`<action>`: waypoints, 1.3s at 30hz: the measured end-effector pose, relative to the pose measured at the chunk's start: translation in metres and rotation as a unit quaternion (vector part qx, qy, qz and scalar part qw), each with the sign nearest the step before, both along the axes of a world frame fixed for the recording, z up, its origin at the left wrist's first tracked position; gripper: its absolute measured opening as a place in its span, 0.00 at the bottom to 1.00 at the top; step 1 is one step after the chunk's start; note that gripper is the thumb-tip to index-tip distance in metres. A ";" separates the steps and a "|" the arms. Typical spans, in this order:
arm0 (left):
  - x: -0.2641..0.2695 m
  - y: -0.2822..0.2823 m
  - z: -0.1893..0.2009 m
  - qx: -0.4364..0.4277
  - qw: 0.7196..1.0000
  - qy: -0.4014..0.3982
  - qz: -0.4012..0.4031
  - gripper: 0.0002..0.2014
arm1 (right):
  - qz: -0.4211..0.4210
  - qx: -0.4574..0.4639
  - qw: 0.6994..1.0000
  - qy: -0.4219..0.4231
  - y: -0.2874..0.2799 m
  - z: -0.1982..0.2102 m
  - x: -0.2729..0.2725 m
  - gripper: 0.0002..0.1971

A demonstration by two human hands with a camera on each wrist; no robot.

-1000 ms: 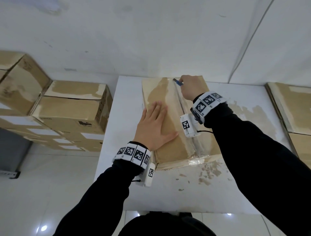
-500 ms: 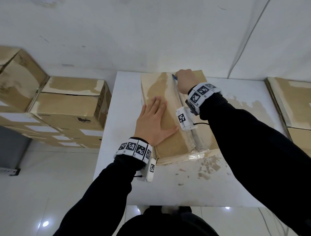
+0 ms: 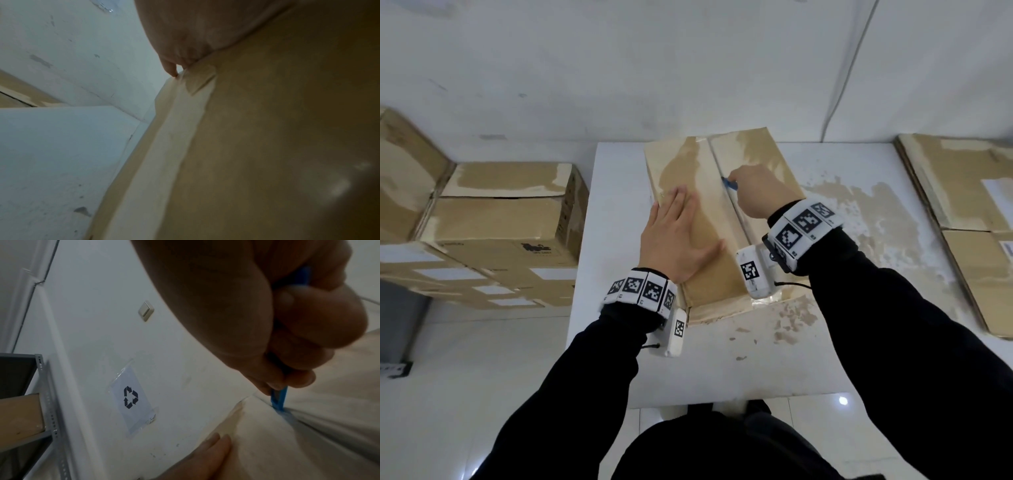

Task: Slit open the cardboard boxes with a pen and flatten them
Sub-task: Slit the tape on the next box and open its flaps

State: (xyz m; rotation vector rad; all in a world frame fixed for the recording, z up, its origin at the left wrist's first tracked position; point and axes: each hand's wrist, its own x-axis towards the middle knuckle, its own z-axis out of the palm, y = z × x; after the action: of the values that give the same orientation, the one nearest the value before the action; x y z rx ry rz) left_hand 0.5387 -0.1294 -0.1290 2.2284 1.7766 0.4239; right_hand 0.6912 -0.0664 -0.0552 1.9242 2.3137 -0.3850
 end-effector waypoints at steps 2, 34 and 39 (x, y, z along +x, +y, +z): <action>0.001 0.000 0.001 -0.007 1.000 0.003 0.001 0.47 | -0.010 -0.001 1.000 0.009 -0.006 -0.001 0.002 0.15; 0.026 -0.002 0.020 0.089 0.911 0.055 -0.399 0.16 | -0.155 0.001 0.947 0.280 -0.199 -0.028 0.065 0.18; 0.025 0.004 0.020 0.102 0.892 0.058 -0.437 0.15 | -0.195 -0.046 0.912 0.357 -0.198 -0.033 0.073 0.16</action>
State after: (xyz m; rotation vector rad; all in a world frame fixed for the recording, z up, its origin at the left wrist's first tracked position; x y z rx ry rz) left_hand 0.5639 -0.1257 -0.1088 2.9346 0.6112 0.2739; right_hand 0.7642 -0.2640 -0.0881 2.4917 2.1445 -1.4213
